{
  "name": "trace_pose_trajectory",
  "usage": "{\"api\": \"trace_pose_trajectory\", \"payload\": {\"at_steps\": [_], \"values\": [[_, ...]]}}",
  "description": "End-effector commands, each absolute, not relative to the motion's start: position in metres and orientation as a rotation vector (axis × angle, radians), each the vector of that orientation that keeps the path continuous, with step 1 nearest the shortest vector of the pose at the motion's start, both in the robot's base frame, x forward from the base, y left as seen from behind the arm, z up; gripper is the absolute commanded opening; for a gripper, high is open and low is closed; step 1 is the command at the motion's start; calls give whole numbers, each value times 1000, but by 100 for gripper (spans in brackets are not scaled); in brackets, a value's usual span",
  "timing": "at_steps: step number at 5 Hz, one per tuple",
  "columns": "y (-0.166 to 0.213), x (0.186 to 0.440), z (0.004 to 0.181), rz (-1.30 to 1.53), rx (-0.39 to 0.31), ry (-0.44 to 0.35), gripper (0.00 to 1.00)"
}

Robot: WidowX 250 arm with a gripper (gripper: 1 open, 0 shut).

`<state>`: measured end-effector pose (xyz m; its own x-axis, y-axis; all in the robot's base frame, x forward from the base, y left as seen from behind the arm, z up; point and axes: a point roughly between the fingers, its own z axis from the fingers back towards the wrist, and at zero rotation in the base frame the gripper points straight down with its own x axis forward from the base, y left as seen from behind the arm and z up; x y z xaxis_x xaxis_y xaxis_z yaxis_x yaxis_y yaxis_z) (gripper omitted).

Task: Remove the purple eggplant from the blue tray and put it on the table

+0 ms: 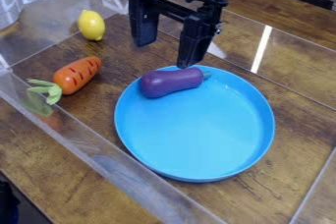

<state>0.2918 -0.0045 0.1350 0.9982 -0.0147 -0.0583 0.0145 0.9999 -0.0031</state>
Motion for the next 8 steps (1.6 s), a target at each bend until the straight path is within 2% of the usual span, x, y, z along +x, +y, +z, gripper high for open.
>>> {"api": "trace_pose_trajectory", "payload": {"at_steps": [1, 3, 4, 5, 6, 7, 8], "values": [[-10, 285, 129, -65, 0, 76, 100], [-29, 277, 121, -323, 11, 90, 100], [-20, 286, 102, -308, 4, 81, 100], [-8, 296, 104, -211, -3, 41, 100], [3, 293, 116, -190, -12, -5, 100], [11, 293, 115, -186, -20, -14, 100], [15, 304, 113, -206, -28, -16, 100]]}}
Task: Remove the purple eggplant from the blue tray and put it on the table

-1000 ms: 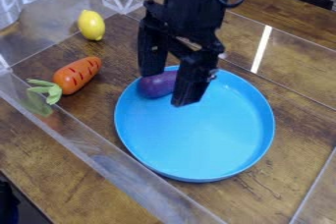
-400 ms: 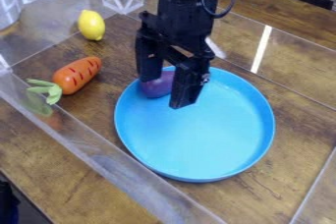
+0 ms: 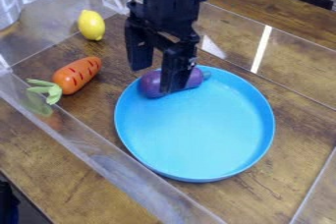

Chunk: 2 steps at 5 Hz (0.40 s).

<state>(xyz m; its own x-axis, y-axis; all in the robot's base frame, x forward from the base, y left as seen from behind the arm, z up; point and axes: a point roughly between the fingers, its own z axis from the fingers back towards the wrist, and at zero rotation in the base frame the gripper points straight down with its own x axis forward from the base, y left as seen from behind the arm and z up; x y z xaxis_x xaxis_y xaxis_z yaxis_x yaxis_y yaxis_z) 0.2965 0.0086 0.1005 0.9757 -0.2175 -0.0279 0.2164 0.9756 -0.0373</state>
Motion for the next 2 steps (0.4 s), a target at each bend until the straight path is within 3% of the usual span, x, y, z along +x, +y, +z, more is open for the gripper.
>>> {"api": "trace_pose_trajectory", "payload": {"at_steps": [1, 2], "values": [[17, 317, 113, -236, -41, -29, 100], [19, 325, 113, -275, -52, -35, 100]]}}
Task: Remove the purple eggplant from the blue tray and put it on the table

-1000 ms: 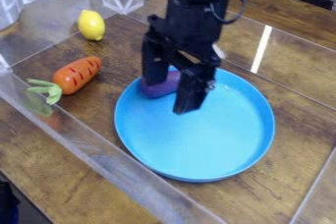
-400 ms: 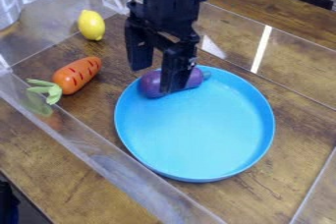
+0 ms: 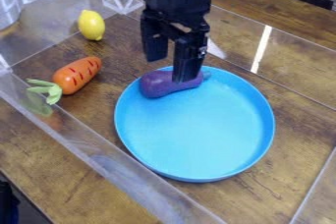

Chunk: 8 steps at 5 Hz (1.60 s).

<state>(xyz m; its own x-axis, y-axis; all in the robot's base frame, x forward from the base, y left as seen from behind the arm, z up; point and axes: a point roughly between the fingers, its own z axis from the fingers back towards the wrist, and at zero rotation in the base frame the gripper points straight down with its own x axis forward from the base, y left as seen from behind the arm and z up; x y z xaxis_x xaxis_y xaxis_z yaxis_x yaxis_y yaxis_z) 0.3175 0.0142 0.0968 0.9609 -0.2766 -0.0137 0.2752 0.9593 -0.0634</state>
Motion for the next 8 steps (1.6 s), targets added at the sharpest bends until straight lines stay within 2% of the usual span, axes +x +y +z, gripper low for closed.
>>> {"api": "trace_pose_trajectory", "payload": {"at_steps": [1, 2, 3, 5, 7, 8], "values": [[16, 319, 106, -343, -66, -18, 100], [12, 312, 98, -416, -79, -7, 100], [9, 308, 99, -440, -87, -17, 100], [9, 313, 98, -468, -78, -43, 100], [38, 329, 101, -519, -70, -46, 100], [32, 330, 102, -518, -73, -53, 100]]}}
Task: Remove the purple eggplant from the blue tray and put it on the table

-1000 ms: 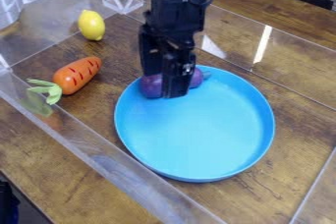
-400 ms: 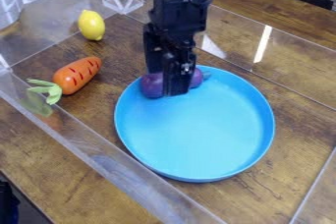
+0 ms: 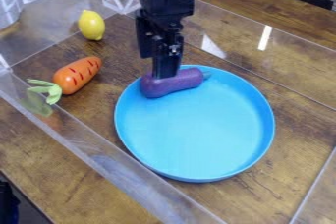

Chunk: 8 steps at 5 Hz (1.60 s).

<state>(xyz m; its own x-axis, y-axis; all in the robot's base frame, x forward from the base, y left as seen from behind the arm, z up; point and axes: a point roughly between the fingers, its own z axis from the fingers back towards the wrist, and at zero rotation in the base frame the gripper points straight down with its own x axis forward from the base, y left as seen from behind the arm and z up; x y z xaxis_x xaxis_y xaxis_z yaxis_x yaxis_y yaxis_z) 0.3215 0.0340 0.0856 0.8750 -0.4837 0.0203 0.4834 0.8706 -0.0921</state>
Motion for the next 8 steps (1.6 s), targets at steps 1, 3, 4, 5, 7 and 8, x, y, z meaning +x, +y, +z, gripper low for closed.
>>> {"api": "trace_pose_trajectory", "payload": {"at_steps": [1, 3, 4, 5, 7, 8], "values": [[23, 330, 99, -549, -76, -53, 100], [18, 345, 90, -489, -74, -47, 100], [20, 360, 83, -463, -65, -41, 100], [23, 371, 77, -476, -59, -30, 100], [29, 384, 63, -556, -55, -8, 100], [32, 389, 54, -631, -54, 3, 100]]}}
